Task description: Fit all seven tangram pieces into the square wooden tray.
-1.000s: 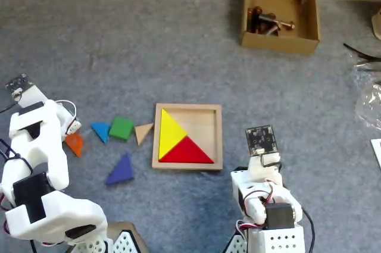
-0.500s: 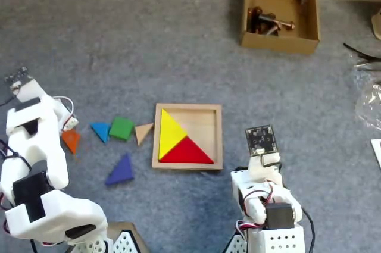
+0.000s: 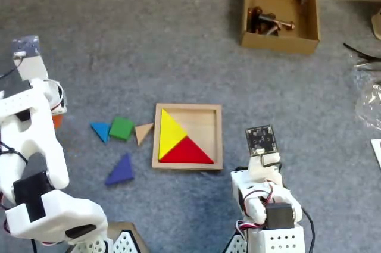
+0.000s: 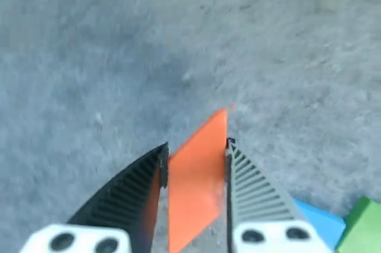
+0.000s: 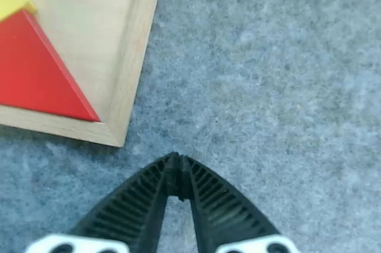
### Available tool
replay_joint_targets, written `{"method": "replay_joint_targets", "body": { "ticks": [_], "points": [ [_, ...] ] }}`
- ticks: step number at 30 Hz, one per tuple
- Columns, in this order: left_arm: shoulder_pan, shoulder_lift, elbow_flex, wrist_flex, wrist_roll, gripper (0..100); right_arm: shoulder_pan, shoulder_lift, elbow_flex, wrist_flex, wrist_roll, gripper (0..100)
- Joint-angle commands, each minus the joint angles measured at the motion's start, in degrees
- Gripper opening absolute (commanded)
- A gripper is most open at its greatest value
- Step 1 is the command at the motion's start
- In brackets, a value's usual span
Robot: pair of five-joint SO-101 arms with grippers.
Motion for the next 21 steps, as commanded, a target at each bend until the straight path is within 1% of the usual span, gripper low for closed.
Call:
{"method": "replay_joint_targets", "body": {
  "ticks": [1, 5, 8, 9, 12, 14, 21],
  "points": [
    [5.3, -0.6, -3.0, 0.5, -8.8, 1, -0.6, -0.5, 6.7, -1.0, -0.4, 0.5],
    [9.7, -0.5, -1.8, 0.3, -23.6, 1, -0.6, -0.5, 6.7, -1.0, -0.4, 0.5],
    [12.1, -0.1, -1.6, 0.1, -29.6, 1, -0.6, -0.5, 6.7, -1.0, -0.4, 0.5],
    [12.8, 0.0, -1.6, -1.4, -31.0, 1, -0.6, -0.5, 6.7, -1.0, -0.4, 0.5],
    [14.8, 0.0, -0.1, -7.1, -33.9, 1, -0.6, -0.5, 6.7, -1.0, -0.4, 0.5],
    [16.5, 0.0, 1.5, -9.7, -34.0, 1, -0.6, -0.5, 6.7, -1.0, -0.4, 0.5],
    [21.8, 0.0, 7.3, -14.5, -34.0, 1, -0.6, -0.5, 6.7, -1.0, -0.4, 0.5]
  ]
}}
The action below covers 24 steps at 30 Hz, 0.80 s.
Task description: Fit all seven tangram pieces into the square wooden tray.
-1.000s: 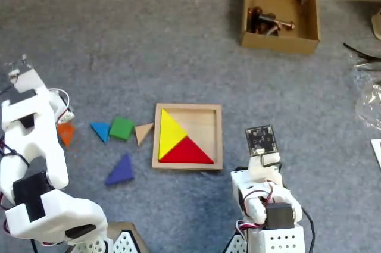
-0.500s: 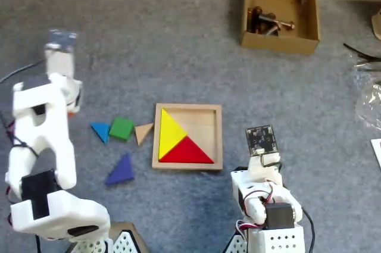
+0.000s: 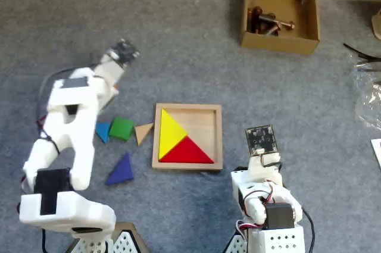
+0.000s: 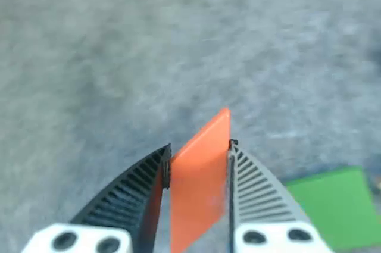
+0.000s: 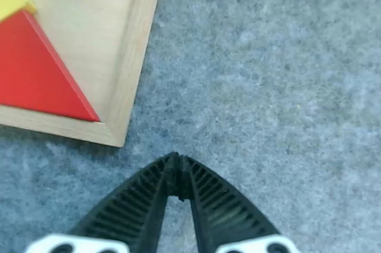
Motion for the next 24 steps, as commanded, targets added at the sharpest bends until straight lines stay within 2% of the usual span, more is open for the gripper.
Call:
{"method": "replay_joint_targets", "body": {
  "ticks": [1, 10, 17, 19, 24],
  "points": [
    [3.2, -0.5, 1.6, -4.3, -0.3, 1, -0.6, -0.5, 6.7, -1.0, -0.4, 0.5],
    [7.2, -0.9, 17.5, -33.7, -0.3, 1, -0.6, -0.5, 6.7, -1.0, -0.4, 0.5],
    [7.2, -1.1, 28.1, -51.7, -0.2, 1, -0.6, -0.5, 6.7, -1.0, -0.4, 0.5],
    [7.2, -1.1, 29.2, -54.3, 0.4, 1, -0.6, -0.5, 6.7, -1.0, -0.4, 0.5],
    [6.7, -1.2, 29.1, -54.6, 8.1, 1, -0.6, -0.5, 6.7, -1.0, -0.4, 0.5]
  ]
}}
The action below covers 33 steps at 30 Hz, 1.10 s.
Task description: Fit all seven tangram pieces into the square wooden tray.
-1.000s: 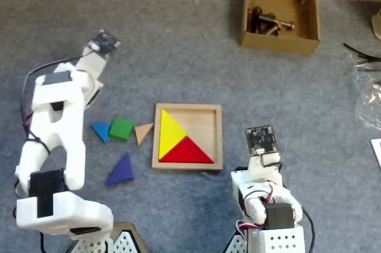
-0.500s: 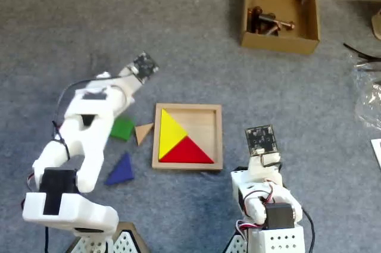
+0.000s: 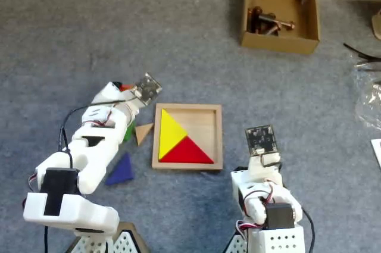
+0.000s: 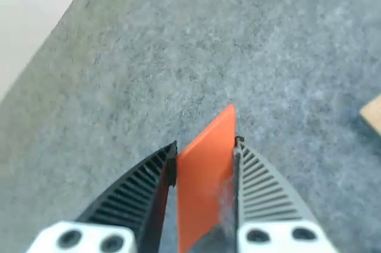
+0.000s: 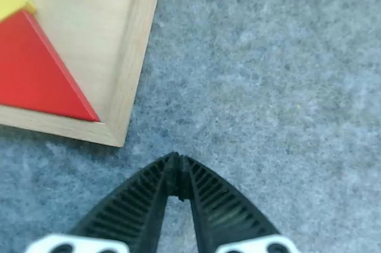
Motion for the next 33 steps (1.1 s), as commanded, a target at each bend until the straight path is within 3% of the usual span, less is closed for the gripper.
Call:
{"method": "replay_joint_targets", "body": {
  "ticks": [1, 6, 12, 19, 33],
  "points": [
    [0.5, -1.2, -0.3, -1.4, 2.7, 1, -0.6, -0.5, 6.7, -1.0, -0.4, 0.5],
    [0.6, -3.4, 0.0, 0.4, 3.1, 1, -0.6, -0.5, 6.7, -1.0, -0.4, 0.5],
    [2.5, -16.3, 0.0, 18.0, 5.7, 1, -0.6, -0.5, 6.7, -1.0, -0.4, 0.5],
    [7.1, -27.3, -0.5, 32.2, 6.9, 1, -0.6, -0.5, 6.7, -1.0, -0.4, 0.5],
    [10.5, -29.8, -20.0, 65.1, 6.8, 1, -0.6, -0.5, 6.7, -1.0, -0.4, 0.5]
  ]
}}
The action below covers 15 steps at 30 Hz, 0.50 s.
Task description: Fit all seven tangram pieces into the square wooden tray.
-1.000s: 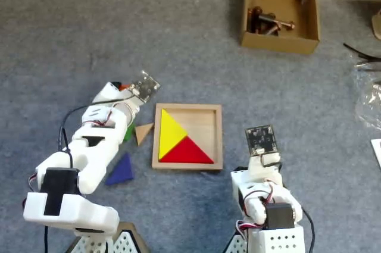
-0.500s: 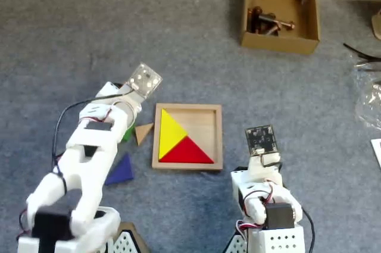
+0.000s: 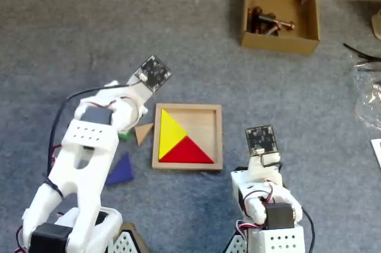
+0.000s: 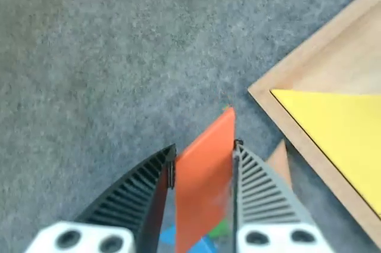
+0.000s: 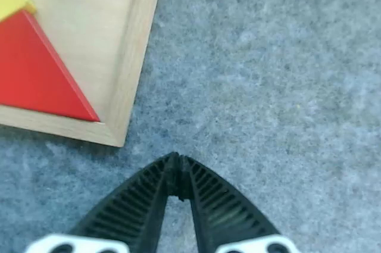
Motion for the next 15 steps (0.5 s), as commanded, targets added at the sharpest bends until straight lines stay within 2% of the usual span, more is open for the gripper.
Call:
{"method": "replay_joint_targets", "body": {
  "ticks": [1, 6, 10, 15],
  "points": [
    [3.8, -2.4, -6.4, 6.5, 0.4, 1, -0.6, -0.5, 6.7, -1.0, -0.4, 0.5],
    [6.1, -2.3, -9.3, 11.1, -5.0, 1, -0.6, -0.5, 6.7, -1.0, -0.4, 0.5],
    [6.1, -1.5, -10.8, 12.3, -5.1, 1, -0.6, -0.5, 6.7, -1.0, -0.4, 0.5],
    [6.2, 9.4, -20.1, 17.7, -5.1, 1, -0.6, -0.5, 6.7, -1.0, -0.4, 0.5]
  ]
}}
